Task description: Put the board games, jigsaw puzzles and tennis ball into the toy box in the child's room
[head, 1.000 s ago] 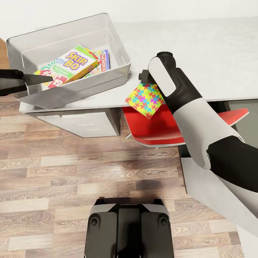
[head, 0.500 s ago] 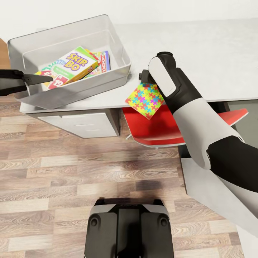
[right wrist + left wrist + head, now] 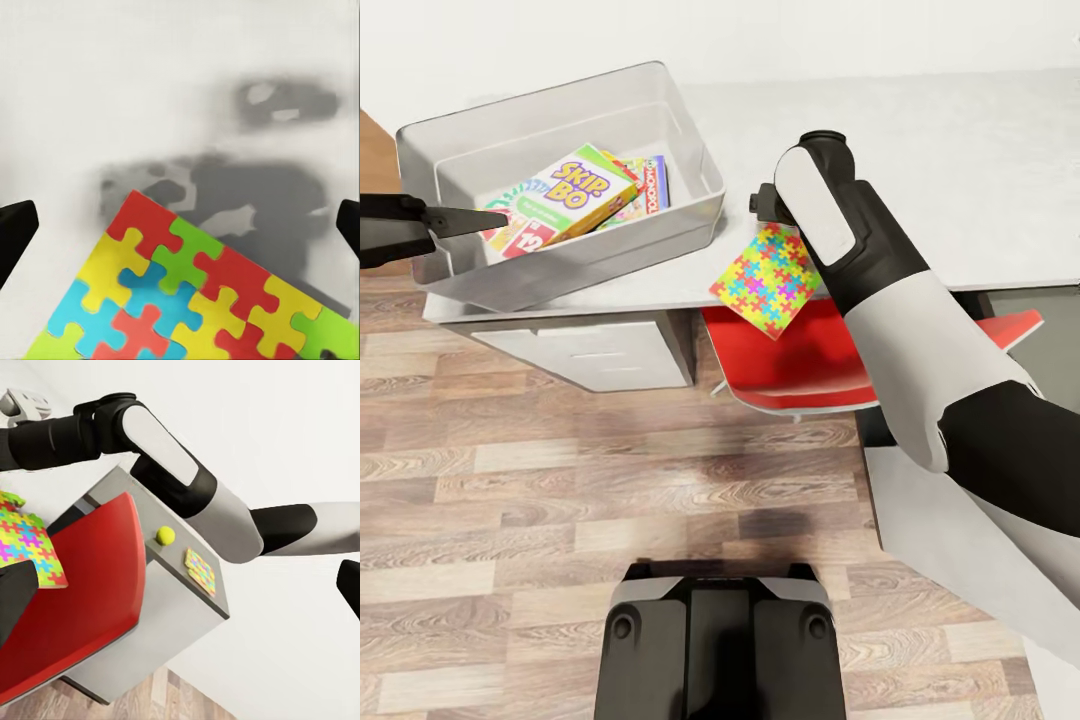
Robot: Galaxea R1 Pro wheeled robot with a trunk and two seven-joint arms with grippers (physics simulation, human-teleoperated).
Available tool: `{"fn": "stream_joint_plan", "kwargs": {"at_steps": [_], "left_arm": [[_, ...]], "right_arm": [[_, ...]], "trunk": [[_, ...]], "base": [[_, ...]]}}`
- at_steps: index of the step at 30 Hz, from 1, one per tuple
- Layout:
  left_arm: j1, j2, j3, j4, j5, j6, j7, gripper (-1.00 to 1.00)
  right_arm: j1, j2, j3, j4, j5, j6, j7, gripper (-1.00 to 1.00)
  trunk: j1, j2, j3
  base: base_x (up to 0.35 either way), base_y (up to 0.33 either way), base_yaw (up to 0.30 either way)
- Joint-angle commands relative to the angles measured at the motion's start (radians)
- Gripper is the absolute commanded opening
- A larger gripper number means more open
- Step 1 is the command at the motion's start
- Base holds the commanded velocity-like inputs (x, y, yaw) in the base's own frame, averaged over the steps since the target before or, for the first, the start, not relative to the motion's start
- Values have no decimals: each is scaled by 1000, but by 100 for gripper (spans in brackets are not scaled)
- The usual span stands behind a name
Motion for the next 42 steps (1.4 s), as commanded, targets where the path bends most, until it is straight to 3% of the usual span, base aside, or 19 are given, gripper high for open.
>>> {"fn": "stream_joint_plan", "kwargs": {"at_steps": [1, 11, 42], "left_arm": [[-1, 1, -2, 0, 3, 10, -2, 100], [-1, 1, -1, 0, 3, 10, -2, 100], [-1, 3, -1, 0, 2, 11, -2, 100]], "right_arm": [[-2, 0, 2, -14, -10, 14, -16, 100], [-3, 0, 2, -77, -10, 62, -59, 100], [-1, 0, 2, -81, -8, 67, -80, 100]], "trunk": [[1, -2, 0], [1, -2, 16], [1, -2, 66]], "base": [[0, 0, 0], [0, 0, 0], [0, 0, 0]]}}
